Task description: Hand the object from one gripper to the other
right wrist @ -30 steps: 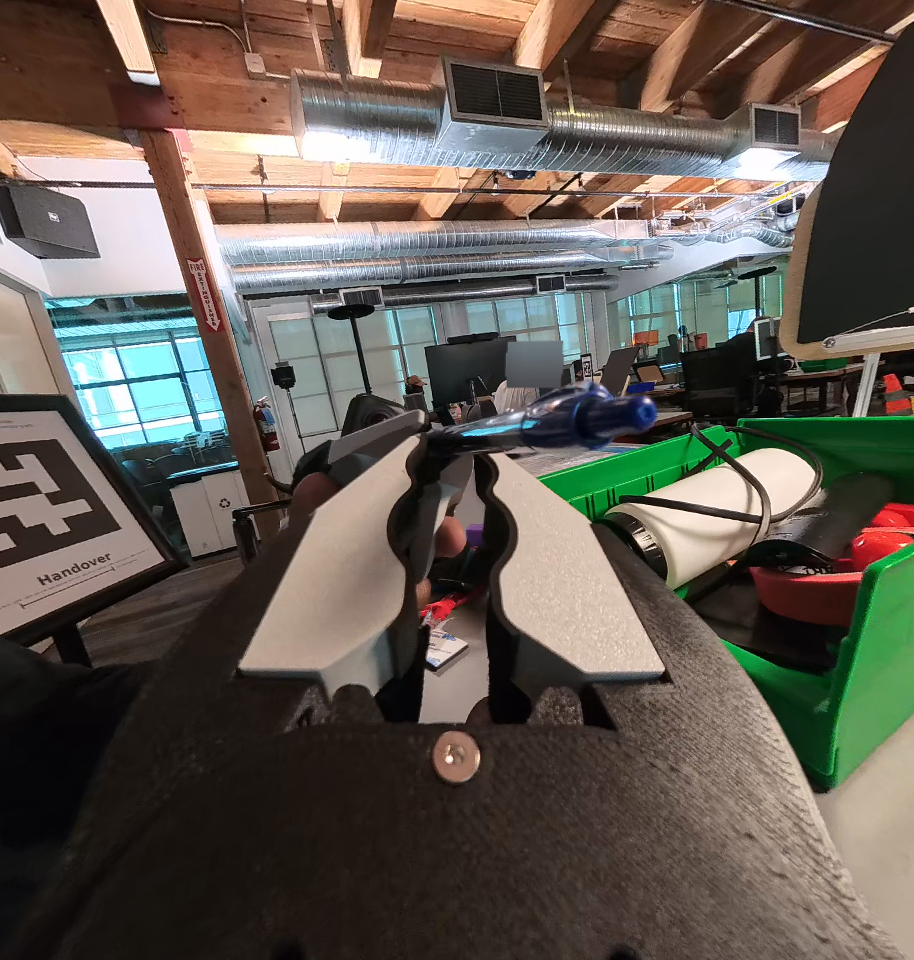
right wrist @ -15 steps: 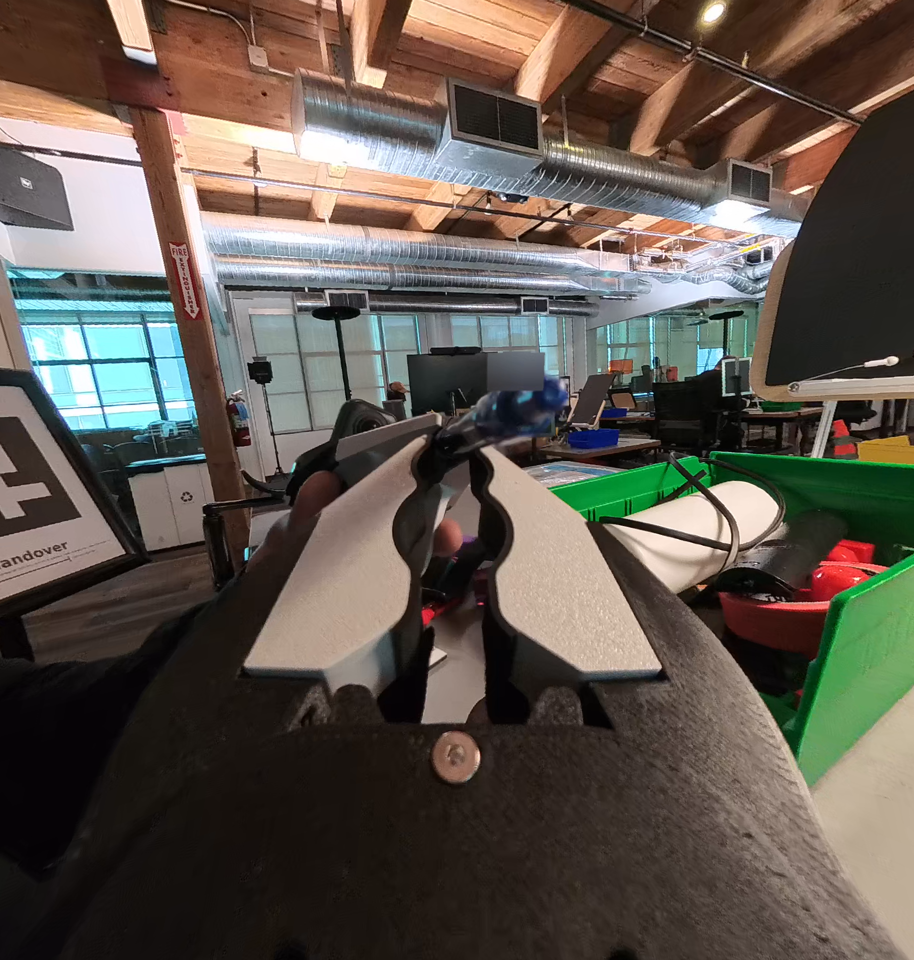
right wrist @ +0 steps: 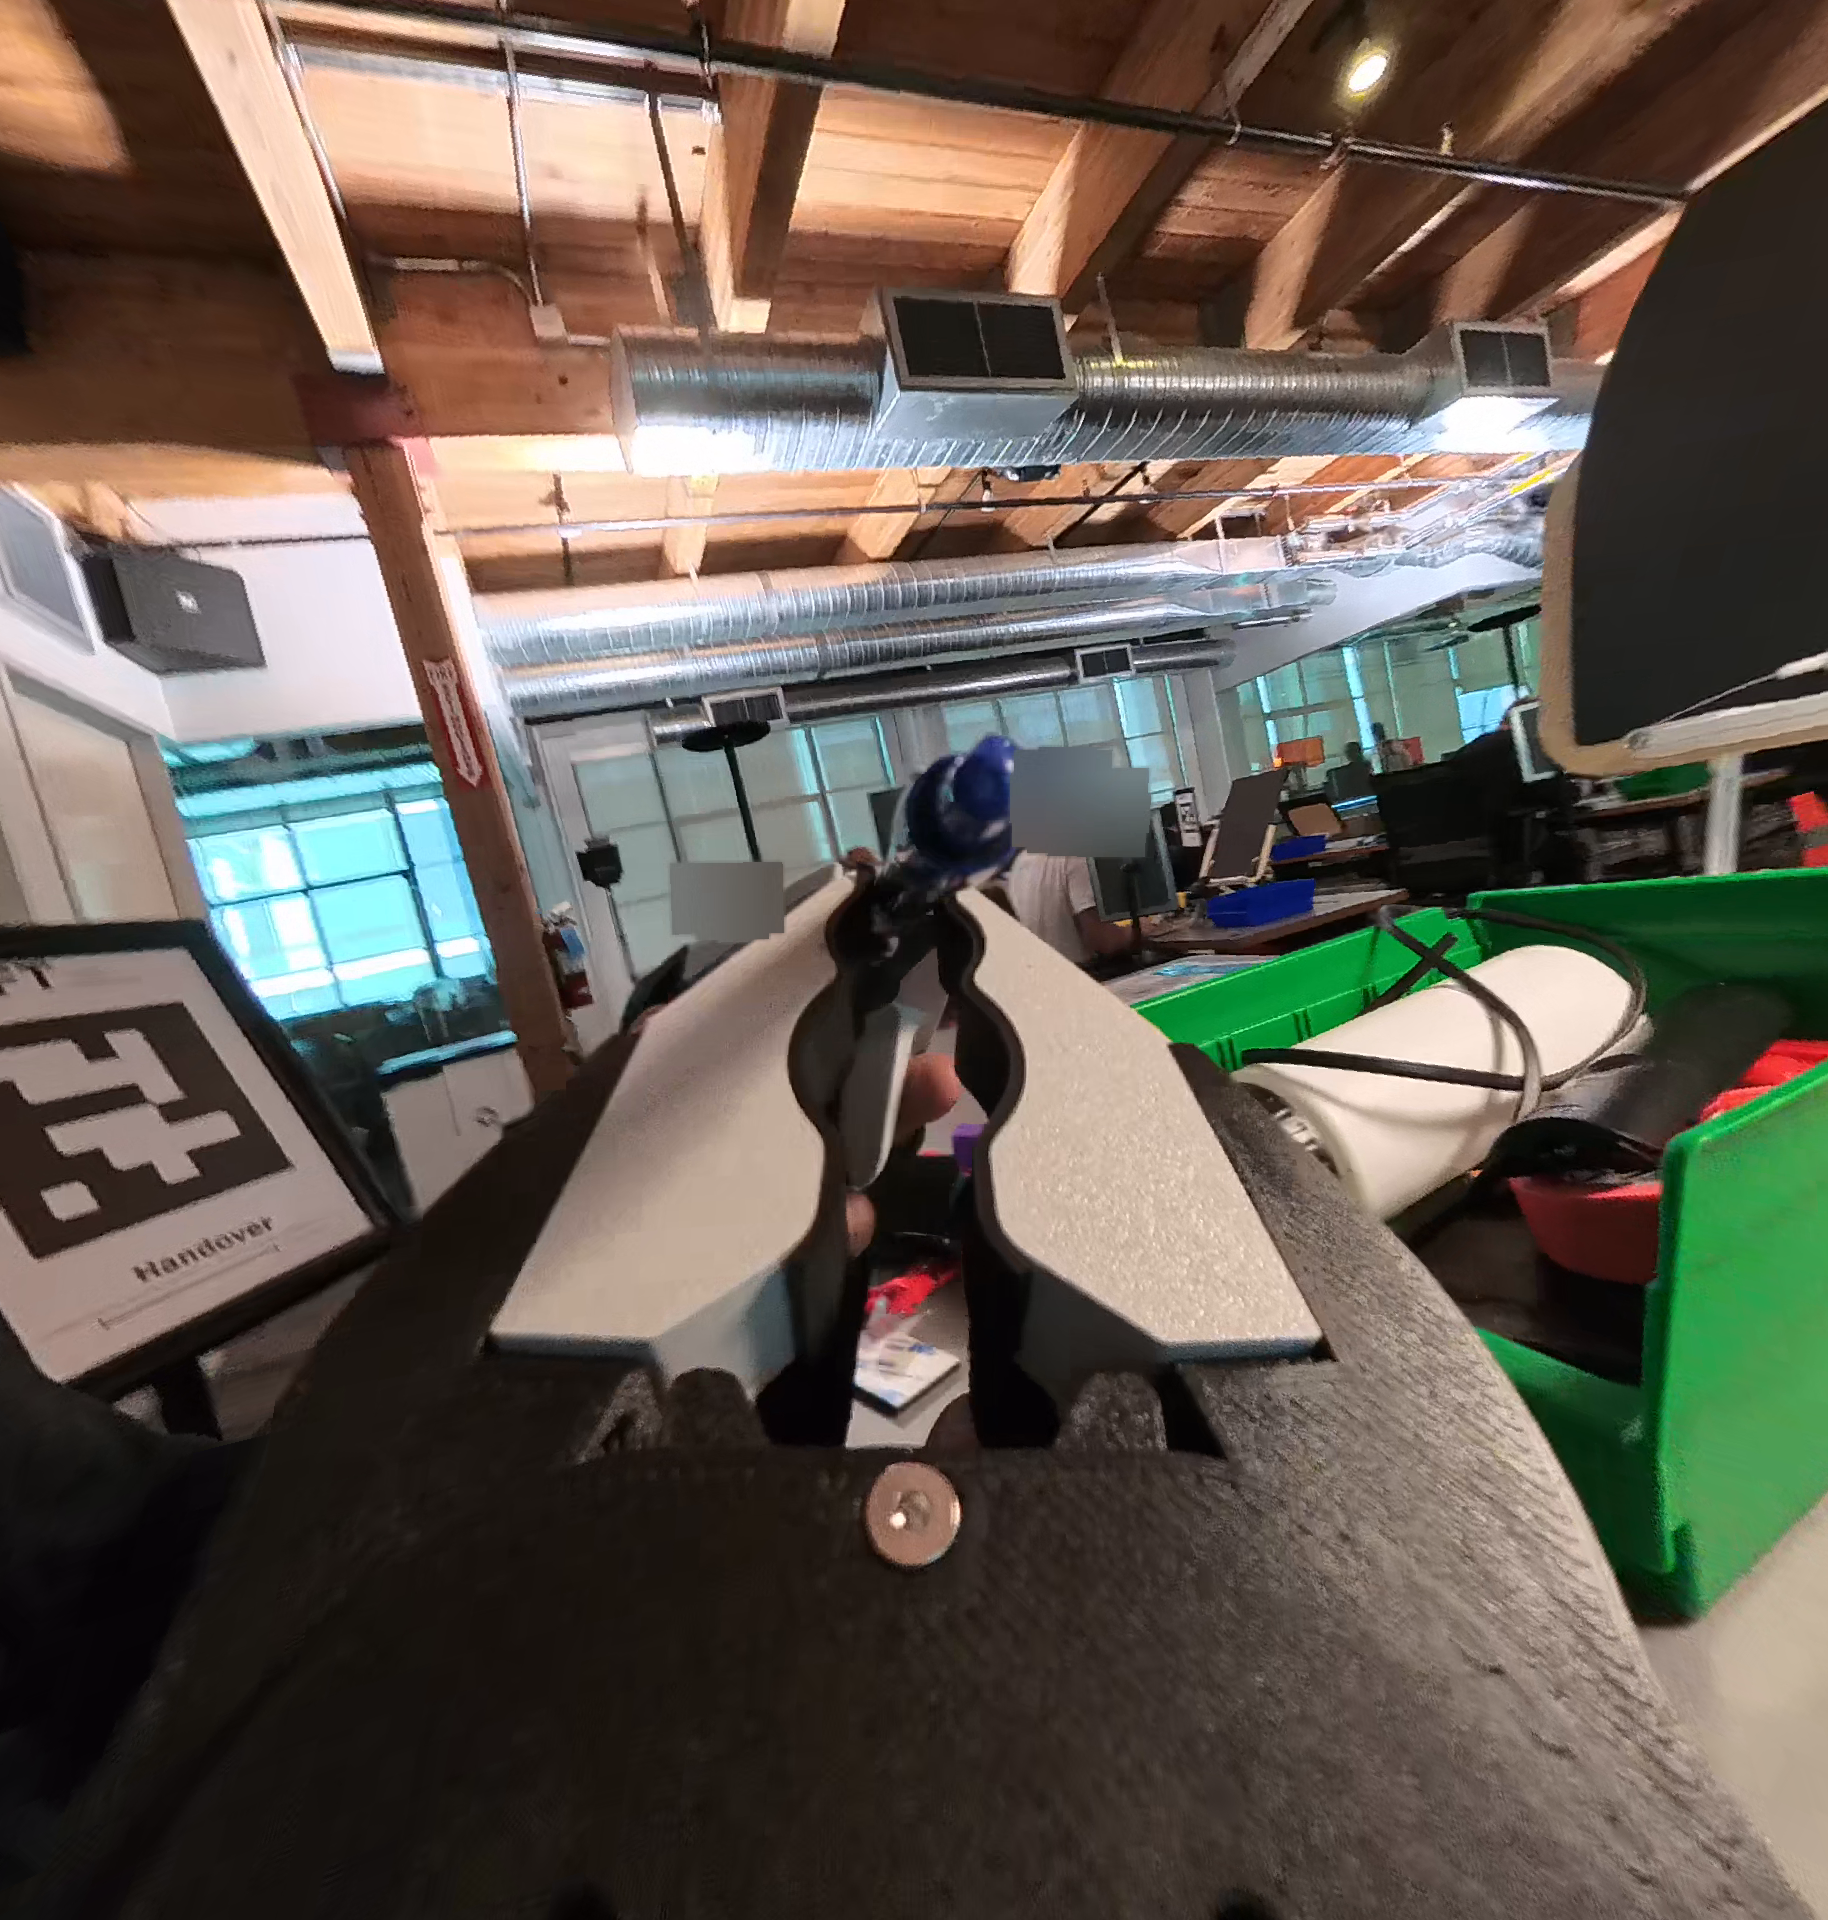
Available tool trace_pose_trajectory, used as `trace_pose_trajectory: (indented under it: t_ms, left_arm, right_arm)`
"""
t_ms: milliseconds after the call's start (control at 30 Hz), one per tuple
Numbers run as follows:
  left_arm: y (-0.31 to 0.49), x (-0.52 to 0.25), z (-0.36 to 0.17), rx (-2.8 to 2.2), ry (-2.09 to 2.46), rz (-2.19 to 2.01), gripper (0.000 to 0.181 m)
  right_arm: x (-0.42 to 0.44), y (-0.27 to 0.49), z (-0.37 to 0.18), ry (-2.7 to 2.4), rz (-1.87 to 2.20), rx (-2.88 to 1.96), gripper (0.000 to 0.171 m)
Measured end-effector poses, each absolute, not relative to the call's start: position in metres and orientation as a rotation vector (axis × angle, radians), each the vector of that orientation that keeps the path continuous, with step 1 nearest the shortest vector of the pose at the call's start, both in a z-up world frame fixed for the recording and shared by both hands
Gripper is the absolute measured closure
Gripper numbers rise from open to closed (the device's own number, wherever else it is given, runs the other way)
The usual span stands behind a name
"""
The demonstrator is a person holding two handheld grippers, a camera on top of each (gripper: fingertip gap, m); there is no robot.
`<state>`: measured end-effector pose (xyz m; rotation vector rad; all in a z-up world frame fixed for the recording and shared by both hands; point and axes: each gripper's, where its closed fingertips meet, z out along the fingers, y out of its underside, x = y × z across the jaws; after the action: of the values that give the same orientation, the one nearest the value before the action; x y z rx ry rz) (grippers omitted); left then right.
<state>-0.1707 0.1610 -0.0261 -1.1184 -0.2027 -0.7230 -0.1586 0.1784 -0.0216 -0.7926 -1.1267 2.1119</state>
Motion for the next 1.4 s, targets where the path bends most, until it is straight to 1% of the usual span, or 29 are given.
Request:
trace_pose_trajectory:
  t_ms: [67,200,233,267,300,400,500,533,600,667,933,967,1000,1167,1400]
  left_arm:
    - [0.16,-0.171,-0.025,-1.111,-0.202,-0.718,0.155]
    - [0.165,-0.164,-0.029,-1.152,-0.182,-0.722,0.151]
    - [0.166,-0.163,-0.03,-1.158,-0.176,-0.72,0.156]
    - [0.165,-0.16,-0.03,-1.16,-0.155,-0.728,0.166]
    - [0.164,-0.159,-0.029,-1.156,-0.145,-0.74,0.169]
    - [0.164,-0.159,-0.03,-1.15,-0.148,-0.765,0.169]
    - [0.164,-0.157,-0.03,-1.135,-0.16,-0.846,0.17]
    - [0.164,-0.155,-0.031,-1.135,-0.161,-0.878,0.17]
    - [0.164,-0.151,-0.031,-1.129,-0.155,-0.941,0.17]
    - [0.165,-0.151,-0.031,-1.132,-0.161,-0.946,0.171]
    - [0.168,-0.154,-0.034,-1.174,-0.156,-0.815,0.167]
    - [0.167,-0.155,-0.033,-1.172,-0.158,-0.803,0.165]
    - [0.166,-0.16,-0.031,-1.151,-0.177,-0.782,0.157]
    - [0.156,-0.181,-0.024,-1.058,-0.251,-0.776,0.157]
    - [0.165,-0.169,-0.032,-1.142,-0.218,-0.779,0.154]
  right_arm:
    - [-0.158,0.18,-0.021,-1.116,2.173,-0.811,0.159]
    - [-0.159,0.17,-0.026,-1.186,2.164,-0.801,0.158]
    - [-0.159,0.167,-0.027,-1.209,2.164,-0.799,0.158]
    - [-0.16,0.166,-0.028,-1.218,2.16,-0.801,0.158]
    - [-0.16,0.166,-0.028,-1.219,2.161,-0.8,0.159]
    - [-0.16,0.166,-0.028,-1.213,2.138,-0.792,0.156]
    - [-0.16,0.159,-0.029,-1.25,2.086,-0.754,0.146]
    - [-0.161,0.157,-0.031,-1.265,2.061,-0.746,0.145]
    - [-0.162,0.157,-0.032,-1.265,2.011,-0.738,0.152]
    - [-0.163,0.16,-0.032,-1.262,1.993,-0.749,0.153]
    - [-0.165,0.163,-0.033,-1.252,1.983,-0.778,0.154]
    - [-0.164,0.165,-0.032,-1.239,1.985,-0.776,0.158]
    - [-0.164,0.168,-0.03,-1.219,1.988,-0.776,0.159]
    - [-0.162,0.172,-0.027,-1.187,2.006,-0.774,0.159]
    - [-0.161,0.167,-0.029,-1.218,1.996,-0.755,0.159]
